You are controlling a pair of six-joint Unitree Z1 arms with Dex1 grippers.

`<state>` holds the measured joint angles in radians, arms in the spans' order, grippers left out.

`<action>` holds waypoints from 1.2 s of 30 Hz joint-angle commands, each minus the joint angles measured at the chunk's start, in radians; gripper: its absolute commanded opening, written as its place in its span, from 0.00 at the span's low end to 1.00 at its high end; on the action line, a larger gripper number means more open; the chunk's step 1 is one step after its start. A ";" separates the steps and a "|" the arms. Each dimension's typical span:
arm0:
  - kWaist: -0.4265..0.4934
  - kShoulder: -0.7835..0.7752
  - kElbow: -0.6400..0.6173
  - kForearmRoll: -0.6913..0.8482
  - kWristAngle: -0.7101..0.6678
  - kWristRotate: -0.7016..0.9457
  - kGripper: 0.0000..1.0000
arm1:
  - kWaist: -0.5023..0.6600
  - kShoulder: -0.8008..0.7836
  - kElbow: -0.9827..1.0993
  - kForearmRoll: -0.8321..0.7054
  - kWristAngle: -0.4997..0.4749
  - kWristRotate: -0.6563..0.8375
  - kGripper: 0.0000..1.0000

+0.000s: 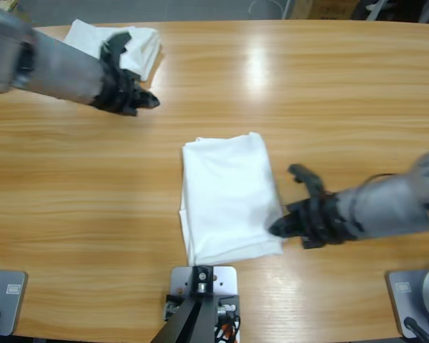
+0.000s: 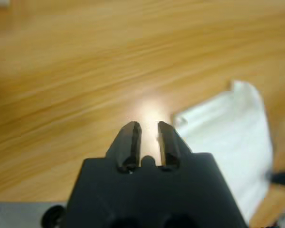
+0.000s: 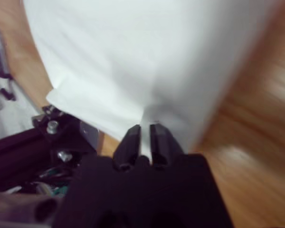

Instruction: Fold clothes

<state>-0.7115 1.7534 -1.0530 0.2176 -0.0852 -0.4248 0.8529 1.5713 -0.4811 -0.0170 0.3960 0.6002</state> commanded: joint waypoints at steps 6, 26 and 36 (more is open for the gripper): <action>-0.205 -0.186 -0.058 0.405 -0.053 0.449 0.91 | 0.055 -0.260 -0.441 0.860 -0.447 -0.111 1.00; -0.467 0.427 -0.556 0.608 -0.009 0.809 0.92 | 0.055 -0.302 -0.480 1.040 -0.506 -0.097 1.00; -0.417 0.636 -0.818 0.667 0.106 0.843 0.68 | 0.055 -0.341 -0.461 1.030 -0.496 -0.092 1.00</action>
<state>-1.1723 2.2262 -1.6926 0.8154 -0.0092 0.3722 0.9014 1.2490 -0.9764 1.0285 -0.1149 0.4942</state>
